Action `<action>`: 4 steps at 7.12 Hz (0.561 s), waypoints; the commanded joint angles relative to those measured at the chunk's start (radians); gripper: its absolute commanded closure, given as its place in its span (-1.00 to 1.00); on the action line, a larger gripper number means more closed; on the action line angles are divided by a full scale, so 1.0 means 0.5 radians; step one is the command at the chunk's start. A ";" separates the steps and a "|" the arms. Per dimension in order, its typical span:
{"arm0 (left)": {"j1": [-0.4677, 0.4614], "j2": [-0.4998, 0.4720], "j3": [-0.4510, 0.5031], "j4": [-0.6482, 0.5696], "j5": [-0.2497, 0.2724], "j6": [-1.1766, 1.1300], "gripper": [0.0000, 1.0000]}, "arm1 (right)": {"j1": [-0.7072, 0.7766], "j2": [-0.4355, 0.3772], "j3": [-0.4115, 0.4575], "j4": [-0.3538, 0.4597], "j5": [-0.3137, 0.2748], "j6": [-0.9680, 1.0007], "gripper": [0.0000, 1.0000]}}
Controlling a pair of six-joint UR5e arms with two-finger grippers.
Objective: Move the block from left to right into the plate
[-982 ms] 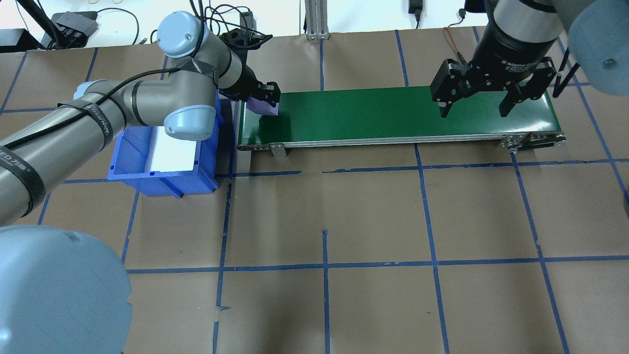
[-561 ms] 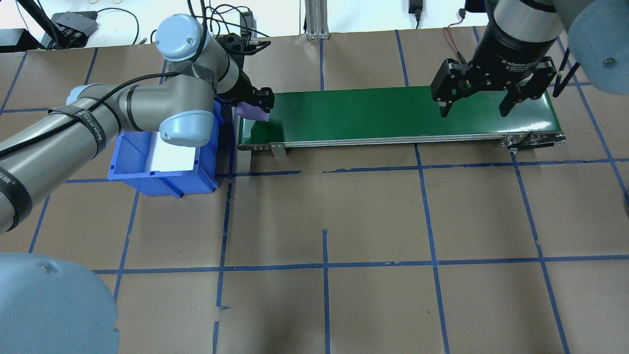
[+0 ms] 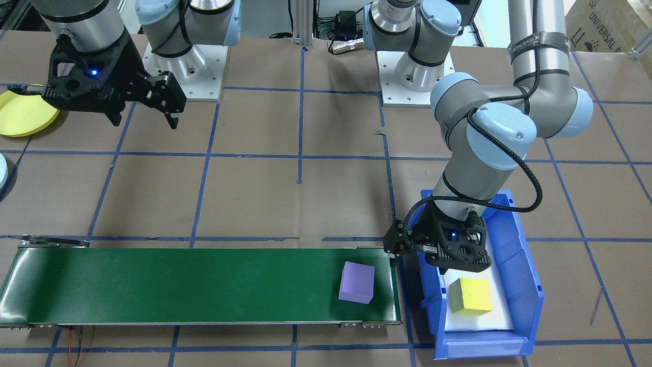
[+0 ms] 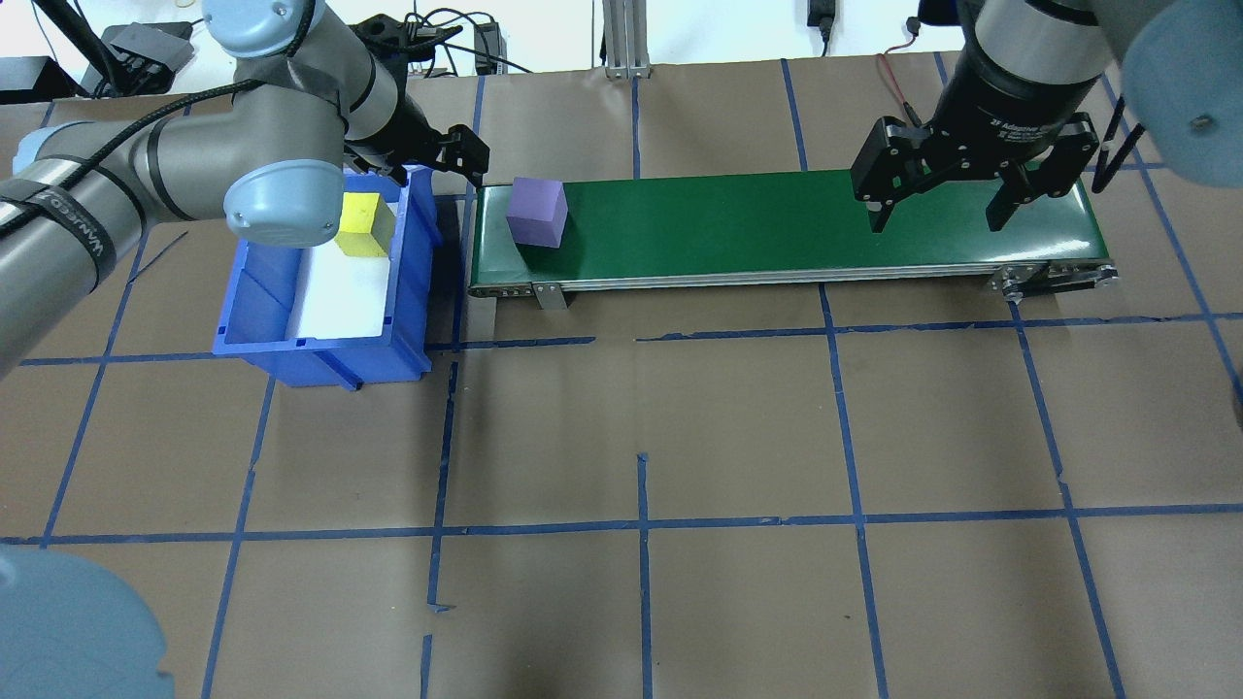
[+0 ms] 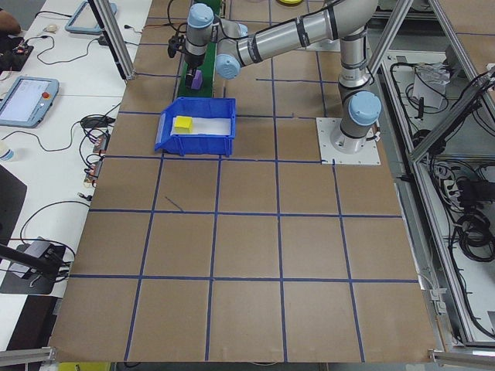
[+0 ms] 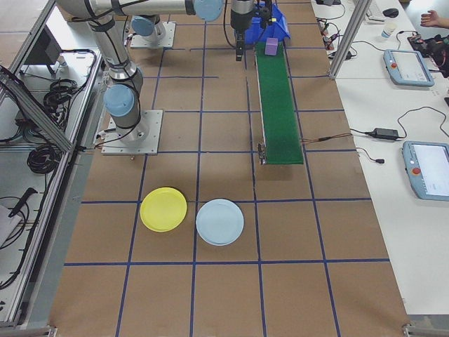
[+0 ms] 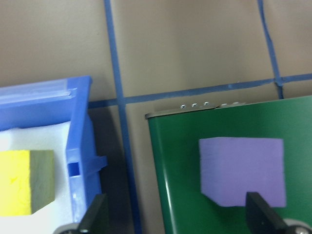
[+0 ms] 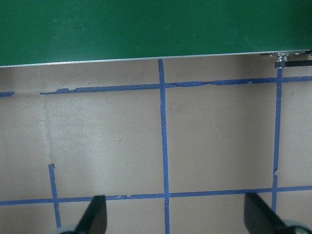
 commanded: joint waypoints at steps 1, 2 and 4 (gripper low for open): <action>0.109 0.008 0.034 -0.006 0.010 0.158 -1.00 | -0.017 0.010 0.001 0.003 -0.004 -0.005 -1.00; 0.232 -0.001 0.031 -0.003 0.004 0.232 -1.00 | -0.068 0.016 0.001 -0.046 -0.037 -0.154 -1.00; 0.373 -0.044 0.025 0.000 -0.006 0.455 -1.00 | -0.270 0.041 -0.027 -0.168 0.002 -0.290 -1.00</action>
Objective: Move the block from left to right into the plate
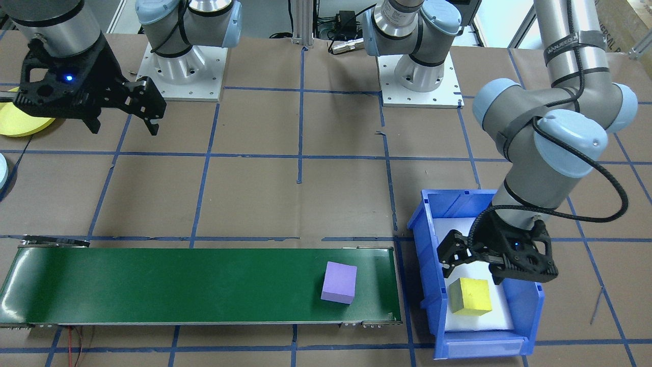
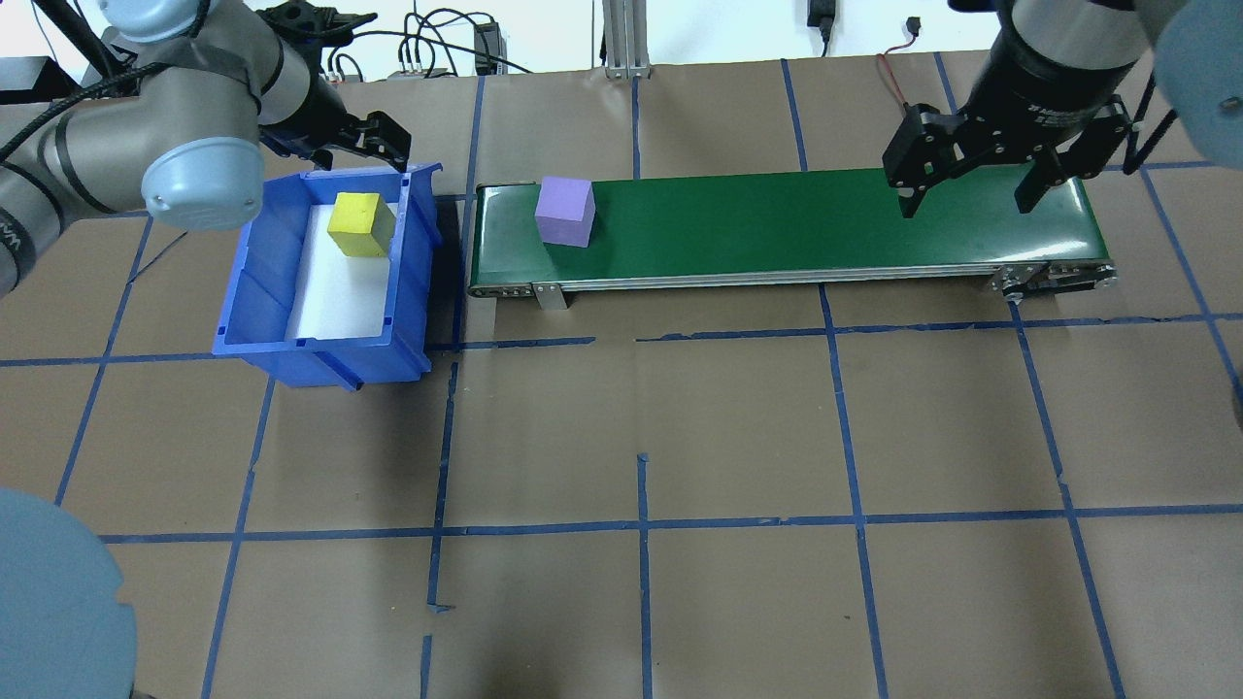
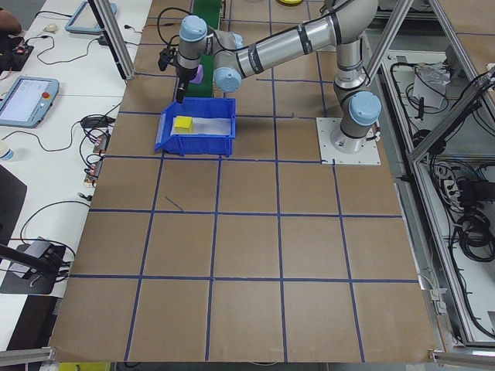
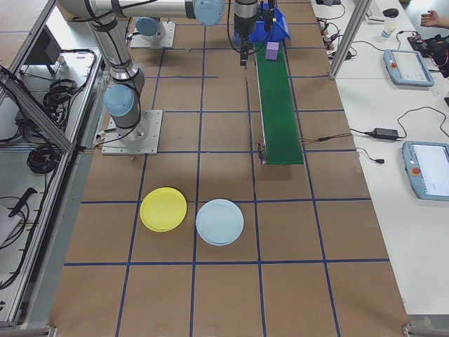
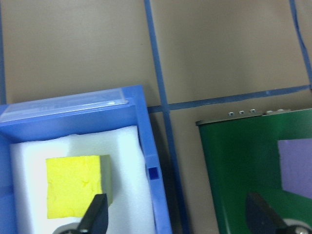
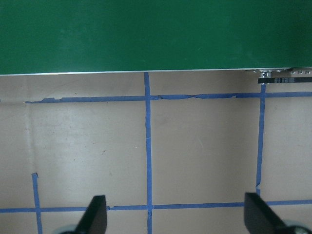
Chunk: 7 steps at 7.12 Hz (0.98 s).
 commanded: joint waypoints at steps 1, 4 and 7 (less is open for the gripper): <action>0.078 -0.082 -0.001 0.006 -0.002 0.133 -1.00 | -0.154 0.038 -0.027 -0.129 0.078 -0.119 -1.00; 0.078 -0.266 -0.047 0.012 -0.008 0.127 -1.00 | -0.552 0.158 -0.079 -0.313 0.082 -0.379 -1.00; 0.081 -0.322 -0.041 0.070 -0.002 0.133 -0.94 | -0.764 0.528 -0.122 -0.362 0.390 -0.527 -1.00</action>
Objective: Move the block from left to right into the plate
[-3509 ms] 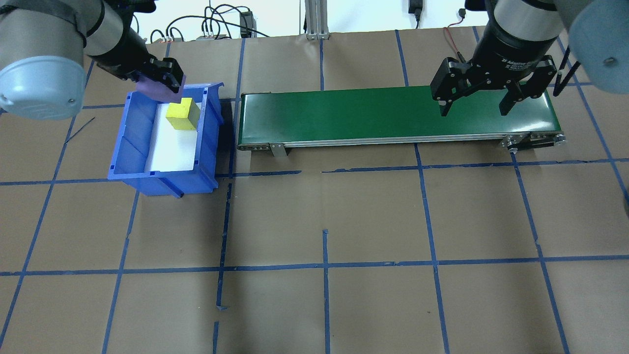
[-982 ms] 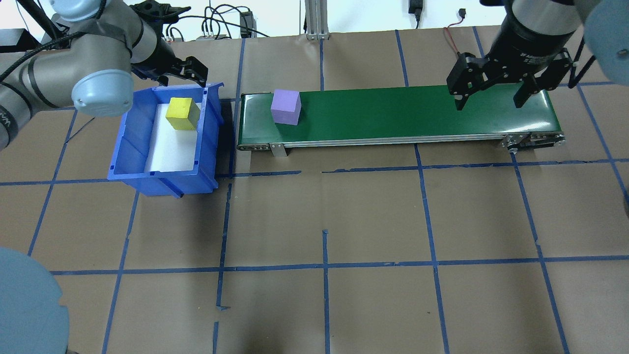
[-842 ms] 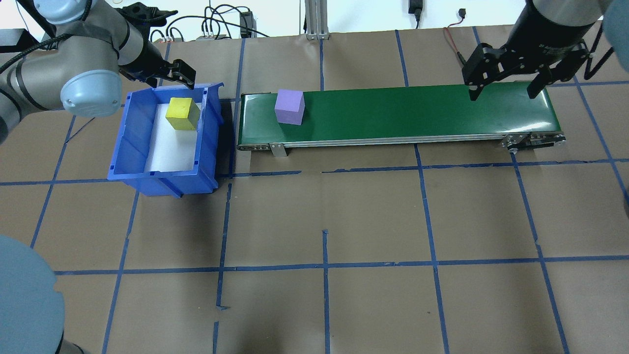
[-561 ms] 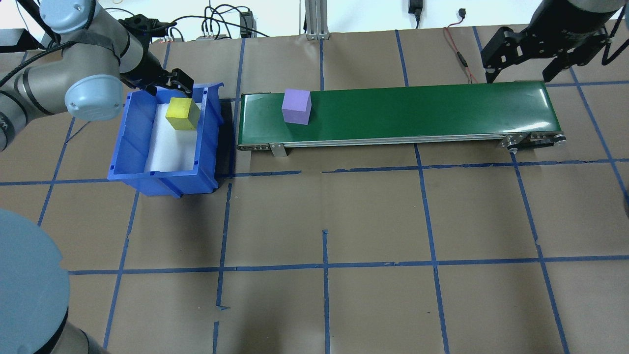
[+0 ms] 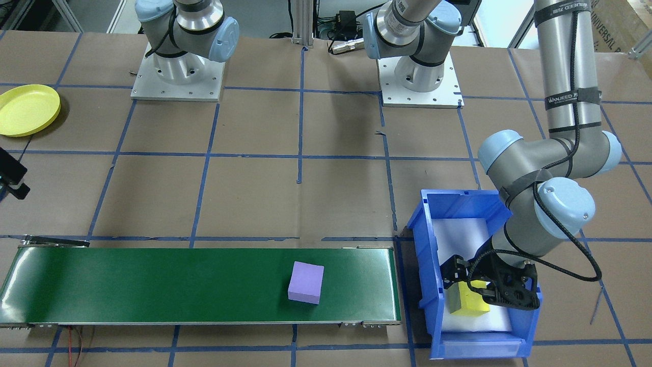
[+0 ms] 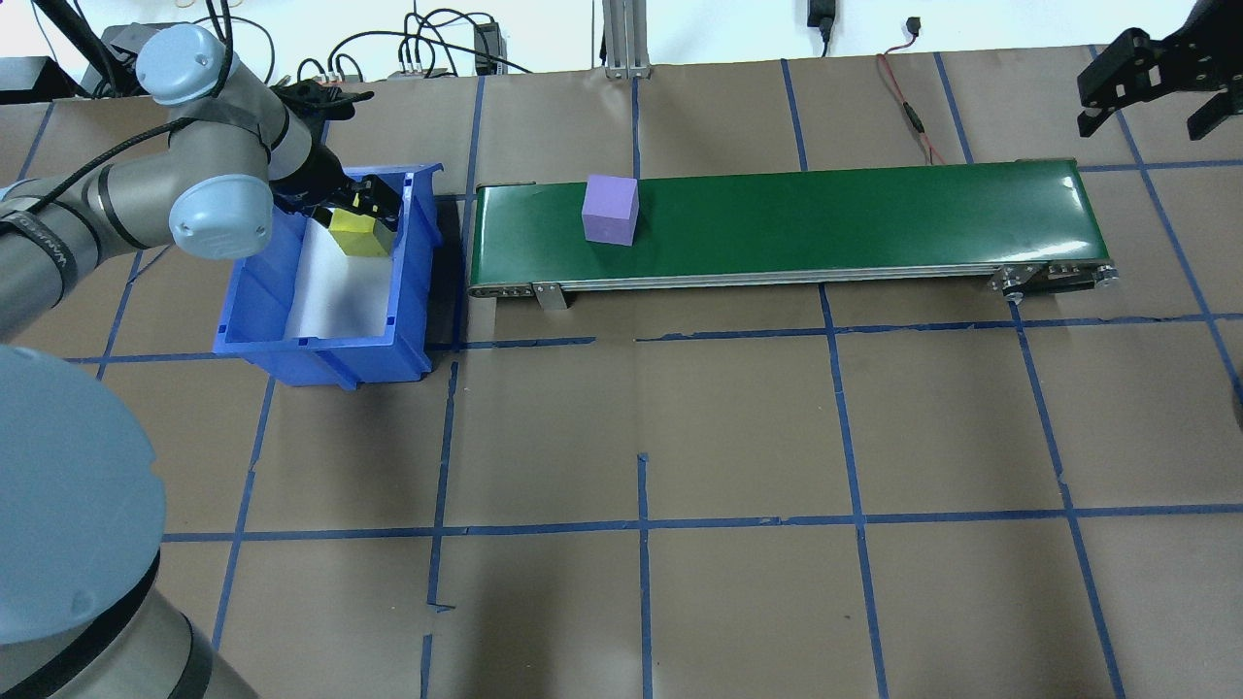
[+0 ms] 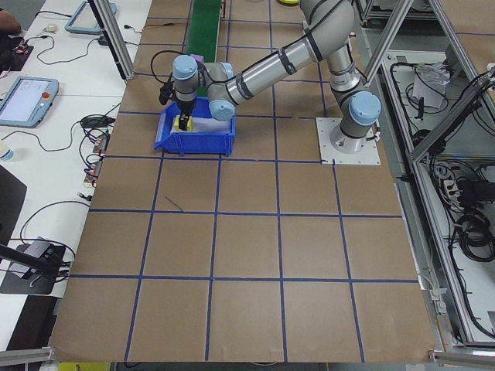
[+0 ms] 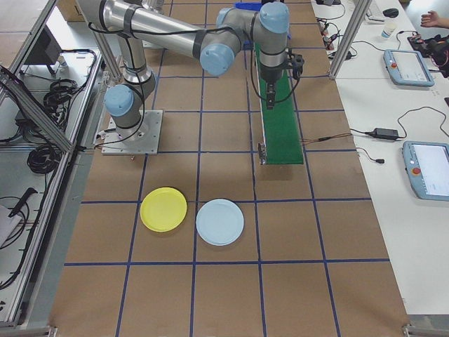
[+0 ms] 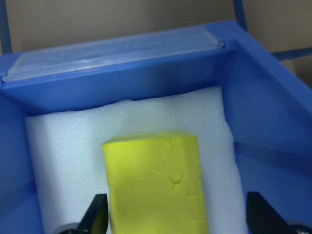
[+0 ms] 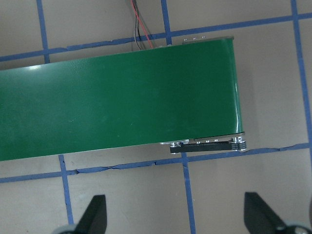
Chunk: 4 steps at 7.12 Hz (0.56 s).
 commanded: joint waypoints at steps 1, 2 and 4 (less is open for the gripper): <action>0.001 -0.025 -0.011 0.040 0.001 0.001 -0.72 | -0.090 0.240 0.014 -0.226 0.230 -0.133 -1.00; 0.001 -0.025 -0.002 0.040 0.004 0.001 -0.14 | -0.090 0.368 0.011 -0.417 0.236 -0.151 -1.00; -0.003 0.100 0.026 0.043 0.001 -0.017 0.18 | -0.090 0.449 0.014 -0.598 0.243 -0.158 -1.00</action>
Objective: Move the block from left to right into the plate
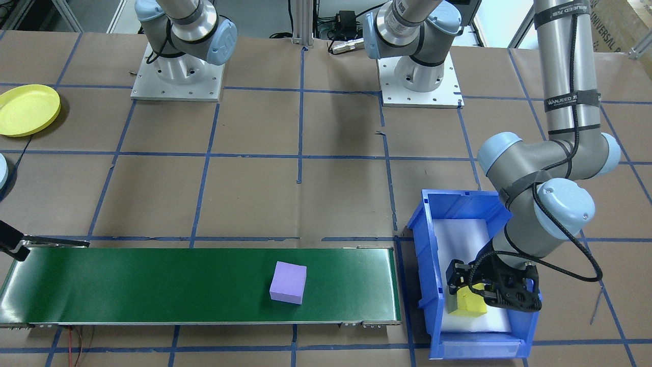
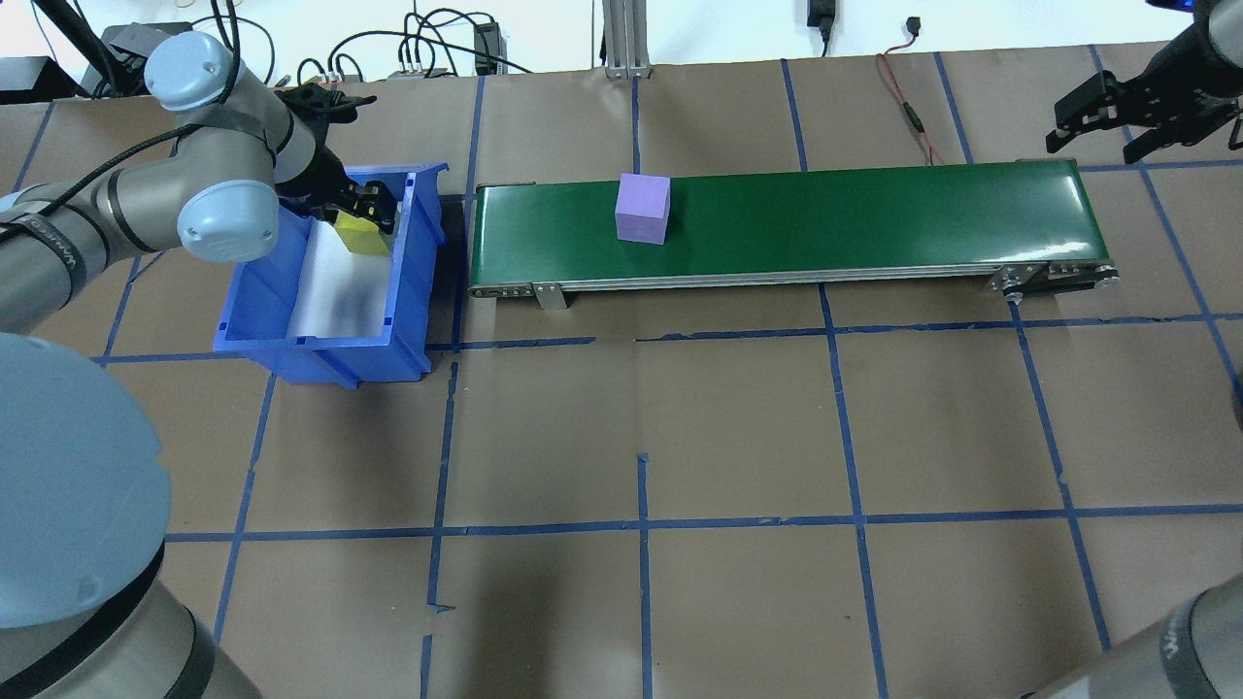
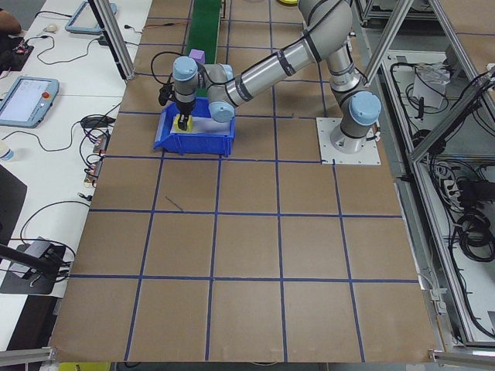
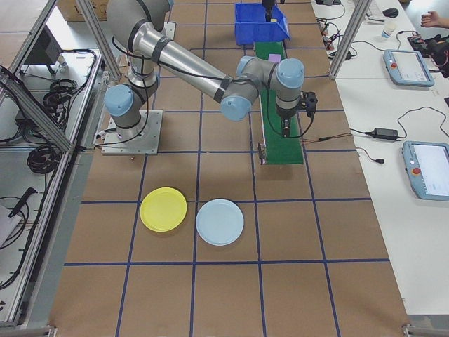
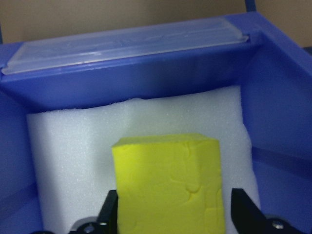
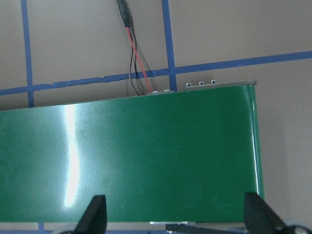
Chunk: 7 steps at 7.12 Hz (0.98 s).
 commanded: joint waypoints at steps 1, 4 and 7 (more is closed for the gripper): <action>-0.006 0.261 -0.008 -0.020 -0.012 -0.010 0.18 | -0.001 0.127 0.005 -0.243 0.112 -0.013 -1.00; -0.283 0.560 0.004 -0.011 -0.034 -0.134 0.18 | -0.004 0.216 0.057 -0.272 0.357 -0.013 -1.00; -0.555 0.384 -0.017 0.126 -0.058 -0.513 0.18 | -0.001 0.210 0.137 -0.269 0.523 0.002 -1.00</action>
